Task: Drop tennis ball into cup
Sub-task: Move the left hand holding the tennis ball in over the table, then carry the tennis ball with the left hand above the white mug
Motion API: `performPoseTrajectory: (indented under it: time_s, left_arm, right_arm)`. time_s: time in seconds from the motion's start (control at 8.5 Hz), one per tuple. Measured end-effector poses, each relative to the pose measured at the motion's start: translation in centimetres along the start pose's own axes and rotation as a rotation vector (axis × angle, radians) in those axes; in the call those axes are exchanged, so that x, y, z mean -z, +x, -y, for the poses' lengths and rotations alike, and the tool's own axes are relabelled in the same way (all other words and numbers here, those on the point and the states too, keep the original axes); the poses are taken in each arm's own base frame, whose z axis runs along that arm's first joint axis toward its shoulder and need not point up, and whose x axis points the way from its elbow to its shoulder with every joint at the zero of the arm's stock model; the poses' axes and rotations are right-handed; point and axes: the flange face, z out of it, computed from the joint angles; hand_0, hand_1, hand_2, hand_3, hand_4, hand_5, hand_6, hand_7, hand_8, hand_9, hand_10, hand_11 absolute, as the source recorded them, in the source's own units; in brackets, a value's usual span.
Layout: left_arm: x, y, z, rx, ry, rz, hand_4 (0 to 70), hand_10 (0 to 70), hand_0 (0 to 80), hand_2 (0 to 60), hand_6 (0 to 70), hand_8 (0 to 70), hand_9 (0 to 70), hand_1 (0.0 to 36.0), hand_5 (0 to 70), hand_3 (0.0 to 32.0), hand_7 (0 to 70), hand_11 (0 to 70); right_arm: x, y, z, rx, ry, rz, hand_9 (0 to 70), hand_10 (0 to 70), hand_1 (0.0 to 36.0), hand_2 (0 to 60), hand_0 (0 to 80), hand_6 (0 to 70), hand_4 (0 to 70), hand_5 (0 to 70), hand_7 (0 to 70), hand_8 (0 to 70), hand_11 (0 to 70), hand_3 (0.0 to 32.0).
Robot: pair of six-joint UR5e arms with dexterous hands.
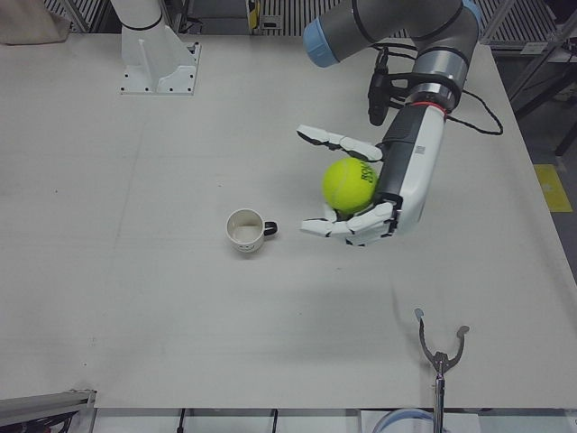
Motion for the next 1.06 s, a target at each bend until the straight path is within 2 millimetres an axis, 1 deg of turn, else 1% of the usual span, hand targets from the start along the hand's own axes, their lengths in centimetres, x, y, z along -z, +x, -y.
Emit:
performPoseTrajectory:
  time_s: [0.12, 0.24, 0.35, 0.47, 0.59, 0.71, 0.82, 0.94, 1.06]
  left_arm:
    - [-0.8, -2.2, -0.5, 0.004, -0.016, 0.036, 43.9, 39.2, 46.9, 12.0, 70.0, 57.2, 70.0, 4.9, 18.7, 0.0, 70.0, 54.7]
    - [-1.6, -4.4, -1.0, 0.009, -0.031, 0.072, 42.9, 38.9, 46.5, 10.6, 70.0, 57.0, 70.0, 5.0, 16.2, 0.0, 70.0, 54.2]
    - [-2.2, -6.8, -1.6, 0.016, -0.045, 0.111, 42.7, 38.9, 46.2, 14.0, 70.0, 57.5, 70.0, 3.4, 19.8, 0.0, 70.0, 54.2]
    - [-2.7, -9.1, -2.1, 0.023, -0.056, 0.146, 42.4, 38.7, 46.1, 10.0, 68.0, 55.9, 70.0, 4.6, 15.2, 0.0, 70.0, 53.9]
    - [-3.1, -11.0, -2.5, 0.029, -0.065, 0.178, 42.2, 38.4, 46.1, 10.7, 70.0, 56.3, 70.0, 4.3, 15.9, 0.0, 70.0, 53.5]
    - [-3.3, -12.7, -2.9, 0.029, -0.074, 0.204, 41.6, 38.4, 45.9, 11.0, 70.0, 56.3, 70.0, 3.4, 17.3, 0.0, 70.0, 53.6]
    - [-3.5, -13.9, -3.1, 0.027, -0.08, 0.224, 41.1, 37.5, 45.4, 13.4, 70.0, 55.4, 70.0, 3.9, 16.3, 0.0, 70.0, 52.4]
    - [-3.6, -15.0, -3.3, 0.022, -0.086, 0.24, 39.6, 34.1, 44.4, 16.0, 63.7, 51.7, 70.0, 4.5, 15.0, 0.0, 70.0, 48.1]
    - [-3.7, -15.7, -3.4, 0.013, -0.091, 0.252, 37.6, 29.5, 42.0, 20.4, 63.7, 48.4, 68.0, 5.2, 13.3, 0.0, 70.0, 42.2]
  right_arm:
    - [0.0, 0.0, 0.0, 0.0, 0.0, 0.0, 0.0, 0.0, 0.0, 0.0, 0.0, 0.0, 0.0, 0.0, 0.0, 0.0, 0.0, 0.0]
    - [0.0, 0.0, 0.0, 0.0, 0.0, 0.0, 0.0, 0.0, 0.0, 0.0, 0.0, 0.0, 0.0, 0.0, 0.0, 0.0, 0.0, 0.0]
    - [0.0, 0.0, 0.0, 0.0, 0.0, 0.0, 0.0, 0.0, 0.0, 0.0, 0.0, 0.0, 0.0, 0.0, 0.0, 0.0, 0.0, 0.0]
    - [0.0, 0.0, 0.0, 0.0, 0.001, 0.0, 0.0, 0.0, 0.0, 0.0, 0.0, 0.0, 0.0, 0.0, 0.0, 0.0, 0.0, 0.0]
    - [0.0, 0.0, 0.0, 0.0, 0.001, 0.0, 0.0, 0.0, 0.0, 0.0, 0.0, 0.0, 0.0, 0.0, 0.0, 0.0, 0.0, 0.0]
    - [0.0, 0.0, 0.1, 0.0, 0.001, 0.0, 0.0, 0.0, 0.0, 0.0, 0.0, 0.0, 0.0, 0.0, 0.0, 0.0, 0.0, 0.0]
    - [0.0, 0.0, 0.1, 0.0, 0.002, 0.0, 0.0, 0.0, 0.0, 0.0, 0.0, 0.0, 0.0, 0.0, 0.0, 0.0, 0.0, 0.0]
    - [0.0, 0.0, 0.1, 0.0, 0.002, 0.0, 0.0, 0.0, 0.0, 0.0, 0.0, 0.0, 0.0, 0.0, 0.0, 0.0, 0.0, 0.0]
    - [0.0, 0.0, 0.1, 0.0, 0.002, 0.0, 0.0, 0.0, 0.0, 0.0, 0.0, 0.0, 0.0, 0.0, 0.0, 0.0, 0.0, 0.0]
